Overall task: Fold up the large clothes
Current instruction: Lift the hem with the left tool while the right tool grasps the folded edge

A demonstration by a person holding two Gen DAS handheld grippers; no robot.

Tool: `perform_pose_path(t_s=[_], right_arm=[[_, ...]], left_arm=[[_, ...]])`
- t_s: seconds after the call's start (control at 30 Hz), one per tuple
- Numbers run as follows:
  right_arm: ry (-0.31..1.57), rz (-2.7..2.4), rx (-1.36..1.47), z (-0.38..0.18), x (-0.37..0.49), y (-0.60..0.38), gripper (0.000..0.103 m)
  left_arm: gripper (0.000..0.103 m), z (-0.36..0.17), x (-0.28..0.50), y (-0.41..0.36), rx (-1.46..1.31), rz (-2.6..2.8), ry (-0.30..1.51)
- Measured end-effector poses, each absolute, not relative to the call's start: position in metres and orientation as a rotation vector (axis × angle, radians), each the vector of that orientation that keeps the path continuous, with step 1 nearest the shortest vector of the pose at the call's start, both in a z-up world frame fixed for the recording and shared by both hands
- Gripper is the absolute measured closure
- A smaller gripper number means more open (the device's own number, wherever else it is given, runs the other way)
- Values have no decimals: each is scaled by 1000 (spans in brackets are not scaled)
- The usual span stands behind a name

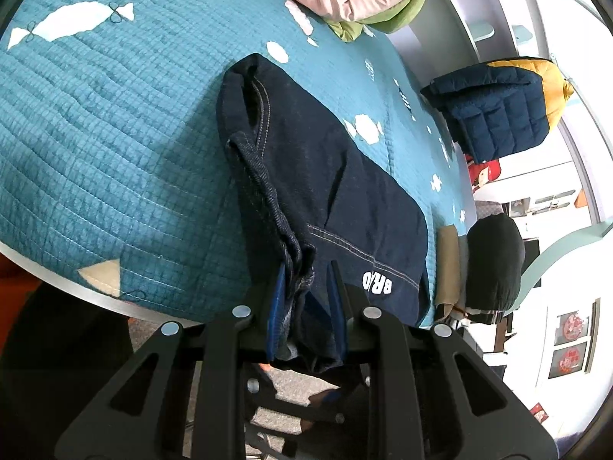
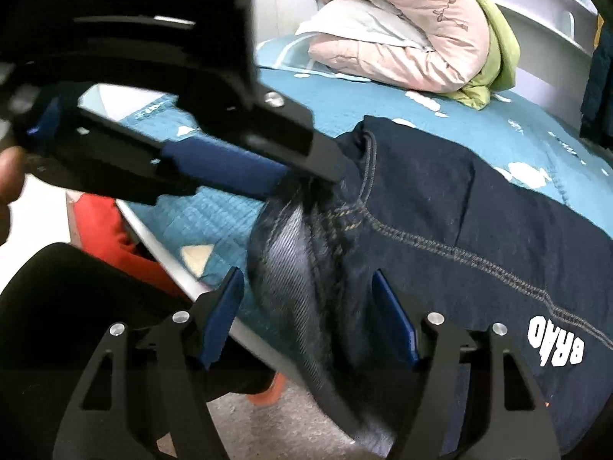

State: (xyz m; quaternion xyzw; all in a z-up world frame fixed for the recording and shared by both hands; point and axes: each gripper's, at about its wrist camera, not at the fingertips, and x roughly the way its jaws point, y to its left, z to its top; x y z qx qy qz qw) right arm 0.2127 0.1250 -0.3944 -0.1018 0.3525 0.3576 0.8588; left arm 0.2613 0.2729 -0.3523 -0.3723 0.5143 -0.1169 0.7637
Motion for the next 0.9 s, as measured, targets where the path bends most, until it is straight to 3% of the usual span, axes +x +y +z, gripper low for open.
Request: perform_pose_path(t_s=[0.07,0.2,0.27,0.47,0.57,0.67,0.73,0.9], right_arm=[[749,755,-207,-395,218,126,41],[789,745,-226,-400,229,127,80],[795,741,-205,-398,233,122,86],[842,734,-97,-390,244,106,88],[870,720,-9,-383,251,92,89],[905,704,97,-376,259,74,90],[926,697,165,-372,265,62,90],[939,687,313,-354,270,31,91]], left_arm=[[81,-352,261,275,-806,-258,1121],[81,-352,262,276,-820,-269,1122],[81,-349,261,275,-827,-293,1112],[57,-327,256,271,-821,-327,1067],[39,-316,249,275,-804,-289,1034],[36,-308,239,285,-825,-260,986],[27,-308,234,289,-814,-213,975],[27,-325,233,285,-744,-110,1040]])
